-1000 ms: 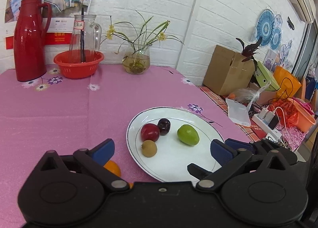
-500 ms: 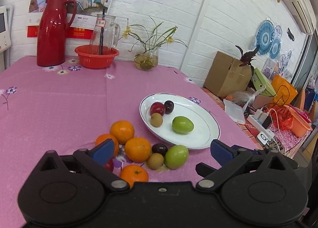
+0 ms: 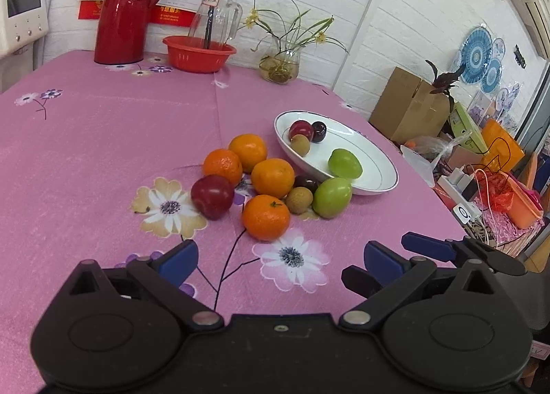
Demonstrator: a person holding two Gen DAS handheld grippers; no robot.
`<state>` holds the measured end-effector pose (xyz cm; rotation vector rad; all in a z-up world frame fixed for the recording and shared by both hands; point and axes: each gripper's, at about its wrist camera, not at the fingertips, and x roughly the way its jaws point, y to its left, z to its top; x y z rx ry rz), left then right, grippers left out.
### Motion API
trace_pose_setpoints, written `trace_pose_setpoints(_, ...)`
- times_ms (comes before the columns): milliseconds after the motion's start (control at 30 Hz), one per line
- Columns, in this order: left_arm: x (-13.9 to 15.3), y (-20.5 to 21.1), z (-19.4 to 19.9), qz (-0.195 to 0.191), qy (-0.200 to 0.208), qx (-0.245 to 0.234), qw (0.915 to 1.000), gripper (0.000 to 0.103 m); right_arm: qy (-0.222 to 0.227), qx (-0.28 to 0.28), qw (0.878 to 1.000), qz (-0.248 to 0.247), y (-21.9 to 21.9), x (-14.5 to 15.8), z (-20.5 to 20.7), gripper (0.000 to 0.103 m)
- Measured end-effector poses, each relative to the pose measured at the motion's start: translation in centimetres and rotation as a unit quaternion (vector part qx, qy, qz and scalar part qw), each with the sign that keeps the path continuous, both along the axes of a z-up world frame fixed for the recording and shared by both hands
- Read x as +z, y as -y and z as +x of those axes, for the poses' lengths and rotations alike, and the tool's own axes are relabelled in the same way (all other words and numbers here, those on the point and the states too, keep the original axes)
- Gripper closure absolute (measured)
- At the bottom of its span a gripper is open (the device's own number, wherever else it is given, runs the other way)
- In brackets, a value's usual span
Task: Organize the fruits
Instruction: 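Lift both tools away from the plate back toward the fruit cluster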
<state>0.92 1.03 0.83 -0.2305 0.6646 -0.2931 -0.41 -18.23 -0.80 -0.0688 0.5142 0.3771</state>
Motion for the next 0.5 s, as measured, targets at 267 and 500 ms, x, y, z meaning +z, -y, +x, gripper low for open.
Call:
trace_pose_setpoints(267, -0.4, -1.2, -1.1, -0.005, -0.004, 0.011, 0.9999, 0.000, -0.009, 0.022, 1.000, 0.001, -1.4, -0.4, -1.3, 0.000)
trace_pose_setpoints(500, -0.2, -2.0, -1.4, -0.015, -0.002, 0.013, 0.9998, 0.000, -0.002, 0.021, 1.000, 0.004, -1.8, -0.1, -1.9, 0.000)
